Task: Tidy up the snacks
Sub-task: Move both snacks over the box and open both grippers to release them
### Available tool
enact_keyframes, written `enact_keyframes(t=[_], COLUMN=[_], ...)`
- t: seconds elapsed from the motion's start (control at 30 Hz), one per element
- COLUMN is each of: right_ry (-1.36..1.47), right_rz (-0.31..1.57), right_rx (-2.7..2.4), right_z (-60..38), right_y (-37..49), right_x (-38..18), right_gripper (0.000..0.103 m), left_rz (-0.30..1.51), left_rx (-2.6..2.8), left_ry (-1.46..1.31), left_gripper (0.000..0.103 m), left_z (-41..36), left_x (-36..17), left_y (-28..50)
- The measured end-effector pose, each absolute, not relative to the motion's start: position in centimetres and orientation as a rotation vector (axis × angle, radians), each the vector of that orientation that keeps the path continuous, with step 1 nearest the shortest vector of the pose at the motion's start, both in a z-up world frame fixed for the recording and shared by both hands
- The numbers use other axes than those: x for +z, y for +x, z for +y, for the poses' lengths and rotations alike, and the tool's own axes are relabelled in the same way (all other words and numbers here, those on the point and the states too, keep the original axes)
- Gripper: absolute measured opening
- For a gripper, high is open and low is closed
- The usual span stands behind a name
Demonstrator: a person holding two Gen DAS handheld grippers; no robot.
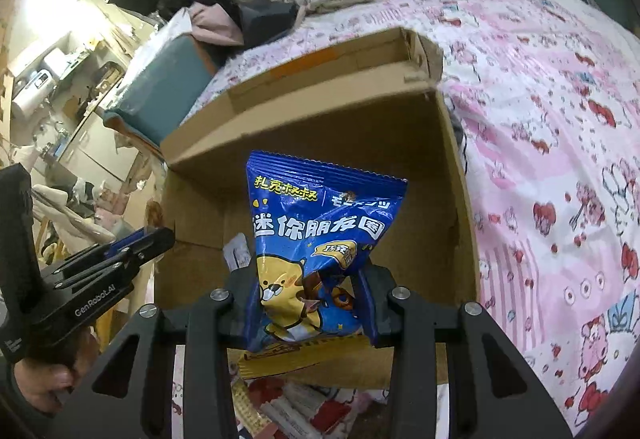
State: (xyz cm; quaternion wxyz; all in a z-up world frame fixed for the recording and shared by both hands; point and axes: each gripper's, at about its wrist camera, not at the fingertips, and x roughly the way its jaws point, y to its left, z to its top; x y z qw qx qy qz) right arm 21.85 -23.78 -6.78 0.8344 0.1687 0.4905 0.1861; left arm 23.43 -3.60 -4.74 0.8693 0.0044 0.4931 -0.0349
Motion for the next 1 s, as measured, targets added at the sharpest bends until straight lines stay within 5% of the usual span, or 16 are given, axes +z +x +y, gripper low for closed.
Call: enact_keyframes(t=[0.83,0.9,1.0], right_ry=[0.424,0.423,0.43], right_rz=[1.051,1.039,1.012], right_rx=[0.374,0.371,0.372], right_z=[-23.8,-23.9,-24.1], right_y=[22.4,22.4,22.3], right_x=[-7.7,-7.4,-6.9], right_gripper=[0.046,0.059,0.074], left_rz=[1.029,1.018,0.992], left_rx=[-0.13,-0.133,-0.125], left_ry=[0.01,0.033,0.035], left_gripper=[0.019,0.026,0.063], left_z=[-4.9,-5.3,-5.3], left_x=[-5.6,-5.4,-5.0], left_y=[23.6,23.3,22.8])
